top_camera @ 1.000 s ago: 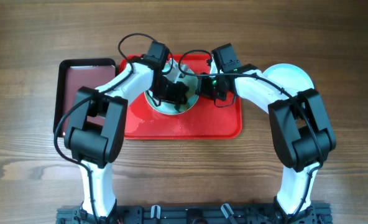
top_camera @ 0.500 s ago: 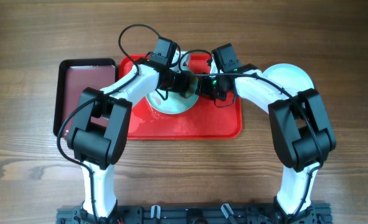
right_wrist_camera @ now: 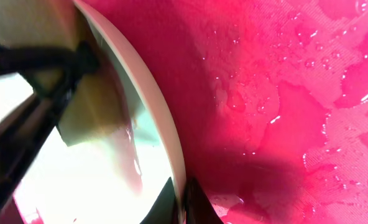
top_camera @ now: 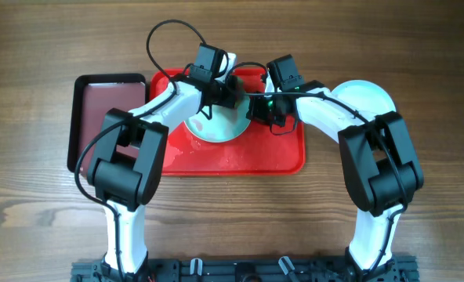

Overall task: Clean dirty plates on tray and stack at the side
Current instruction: 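Scrub the blue plate rim area, then lift the sponge left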

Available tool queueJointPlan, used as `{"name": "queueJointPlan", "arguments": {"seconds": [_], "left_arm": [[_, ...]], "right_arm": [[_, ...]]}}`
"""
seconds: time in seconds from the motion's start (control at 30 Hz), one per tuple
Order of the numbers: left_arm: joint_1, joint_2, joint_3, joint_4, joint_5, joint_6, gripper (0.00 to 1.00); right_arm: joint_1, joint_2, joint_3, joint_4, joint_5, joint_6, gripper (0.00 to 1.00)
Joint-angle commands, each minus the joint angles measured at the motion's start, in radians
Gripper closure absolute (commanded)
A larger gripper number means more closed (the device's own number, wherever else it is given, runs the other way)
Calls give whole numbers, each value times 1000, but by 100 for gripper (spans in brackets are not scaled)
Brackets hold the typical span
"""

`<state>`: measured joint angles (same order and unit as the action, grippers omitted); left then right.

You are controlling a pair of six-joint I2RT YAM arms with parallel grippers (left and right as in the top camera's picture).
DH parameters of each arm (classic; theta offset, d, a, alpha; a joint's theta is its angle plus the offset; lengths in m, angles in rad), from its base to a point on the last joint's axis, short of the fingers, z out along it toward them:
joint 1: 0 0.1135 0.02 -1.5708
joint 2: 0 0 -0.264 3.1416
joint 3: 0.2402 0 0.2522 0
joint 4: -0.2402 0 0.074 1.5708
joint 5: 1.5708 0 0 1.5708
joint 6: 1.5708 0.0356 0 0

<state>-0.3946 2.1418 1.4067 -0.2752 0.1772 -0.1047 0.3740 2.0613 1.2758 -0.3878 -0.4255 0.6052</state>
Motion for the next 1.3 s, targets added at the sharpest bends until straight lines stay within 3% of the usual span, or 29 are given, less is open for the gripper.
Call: {"name": "queueJointPlan", "arguments": {"seconds": [0.0, 0.17, 0.37, 0.5, 0.63, 0.73, 0.87, 1.1, 1.27], "left_arm": [[5, 54, -8, 3, -425, -170, 96], [5, 54, -8, -103, -635, -392, 96], [4, 54, -8, -323, -665, -560, 96], [5, 54, -8, -430, -643, -562, 96], [52, 53, 25, -542, -340, -463, 96], [93, 50, 130, -709, -114, -391, 96], [113, 32, 307, -877, -95, -314, 96], [127, -18, 451, -983, -95, -272, 96], [200, -28, 452, -1027, -71, -272, 96]], "right_arm": [[-1, 33, -13, -2, -21, 3, 96], [-1, 33, -13, 5, -21, -1, 96], [-1, 33, -13, 6, -21, -1, 96], [-1, 33, -13, 6, -21, -2, 96], [-1, 33, -13, 6, -22, -2, 96], [-1, 33, -13, 8, -21, -3, 96], [-1, 33, -13, 12, -21, -4, 95], [-2, 33, -13, 92, -47, -119, 95], [-1, 33, -13, 158, -47, -179, 74]]}}
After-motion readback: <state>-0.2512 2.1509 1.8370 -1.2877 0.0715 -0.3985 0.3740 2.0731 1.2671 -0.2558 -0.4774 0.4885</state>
